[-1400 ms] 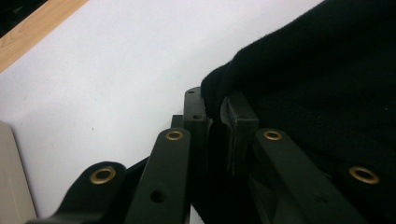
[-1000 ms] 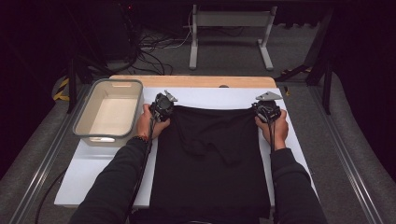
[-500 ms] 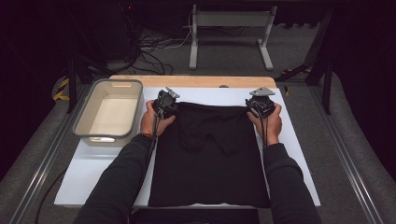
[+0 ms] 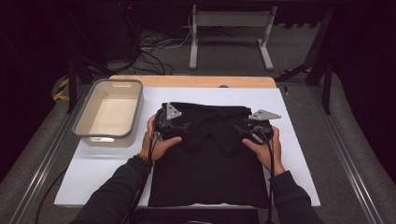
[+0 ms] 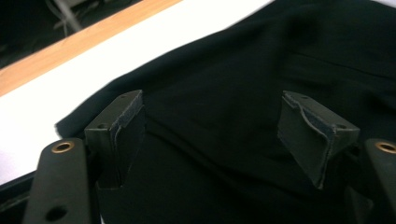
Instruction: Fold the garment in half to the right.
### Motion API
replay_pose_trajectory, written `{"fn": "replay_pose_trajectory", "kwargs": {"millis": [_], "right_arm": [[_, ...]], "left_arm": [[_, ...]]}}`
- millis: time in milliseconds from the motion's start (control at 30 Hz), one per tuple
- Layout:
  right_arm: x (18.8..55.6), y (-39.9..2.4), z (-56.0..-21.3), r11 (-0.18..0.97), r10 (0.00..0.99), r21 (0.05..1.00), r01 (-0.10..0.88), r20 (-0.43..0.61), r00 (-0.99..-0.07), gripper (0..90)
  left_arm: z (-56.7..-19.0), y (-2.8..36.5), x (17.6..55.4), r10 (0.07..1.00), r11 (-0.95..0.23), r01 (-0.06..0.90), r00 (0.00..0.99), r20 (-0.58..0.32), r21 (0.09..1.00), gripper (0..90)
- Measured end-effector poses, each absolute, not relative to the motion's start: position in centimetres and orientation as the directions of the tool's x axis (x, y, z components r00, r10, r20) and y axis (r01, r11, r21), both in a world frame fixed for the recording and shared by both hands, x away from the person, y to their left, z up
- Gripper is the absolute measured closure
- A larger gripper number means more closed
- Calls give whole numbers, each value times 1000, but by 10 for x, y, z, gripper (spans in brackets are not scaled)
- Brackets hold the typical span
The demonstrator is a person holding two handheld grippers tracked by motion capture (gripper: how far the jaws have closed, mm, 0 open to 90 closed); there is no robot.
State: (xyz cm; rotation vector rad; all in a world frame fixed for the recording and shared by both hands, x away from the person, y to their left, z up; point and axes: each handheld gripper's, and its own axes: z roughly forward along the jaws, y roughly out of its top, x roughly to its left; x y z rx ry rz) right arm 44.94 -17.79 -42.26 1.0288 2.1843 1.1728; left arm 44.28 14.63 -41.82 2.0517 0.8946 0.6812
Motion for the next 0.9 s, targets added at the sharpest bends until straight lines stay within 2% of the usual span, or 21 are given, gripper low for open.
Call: {"fn": "replay_pose_trajectory", "kwargs": {"millis": [100, 200, 300, 400, 567, 667, 733, 800, 867, 900], "right_arm": [[431, -172, -424, 404, 750, 829, 386, -59, -659, 419], [416, -166, -429, 435, 723, 817, 380, -65, -688, 413], [408, -160, -436, 466, 696, 799, 379, -67, -715, 401], [404, -156, -442, 493, 677, 784, 377, -73, -733, 393], [407, -154, -450, 525, 671, 756, 392, -84, -737, 387], [407, -153, -453, 530, 663, 753, 391, -80, -745, 478], [407, -152, -455, 531, 648, 754, 387, -67, -759, 617], [406, -151, -455, 535, 640, 756, 377, -71, -765, 670], [406, -151, -455, 540, 624, 758, 367, -68, -779, 782], [405, -151, -454, 541, 623, 759, 362, -71, -779, 808]], "left_arm": [[-420, 148, 421, 752, -442, 315, 641, 155, 840, 256], [-418, 149, 414, 742, -468, 300, 645, 185, 831, 214], [-419, 151, 408, 716, -446, 289, 683, 144, 847, 212], [-431, 142, 401, 664, -489, 258, 729, 164, 833, 249], [-451, 127, 403, 597, -575, 291, 788, 149, 764, 299], [-457, 125, 407, 598, -604, 328, 789, 141, 727, 377], [-459, 127, 410, 593, -599, 343, 797, 113, 724, 474], [-459, 128, 412, 590, -598, 347, 800, 105, 722, 573], [-458, 129, 412, 586, -602, 344, 804, 105, 721, 690], [-458, 130, 411, 586, -603, 341, 803, 110, 721, 746]]}}
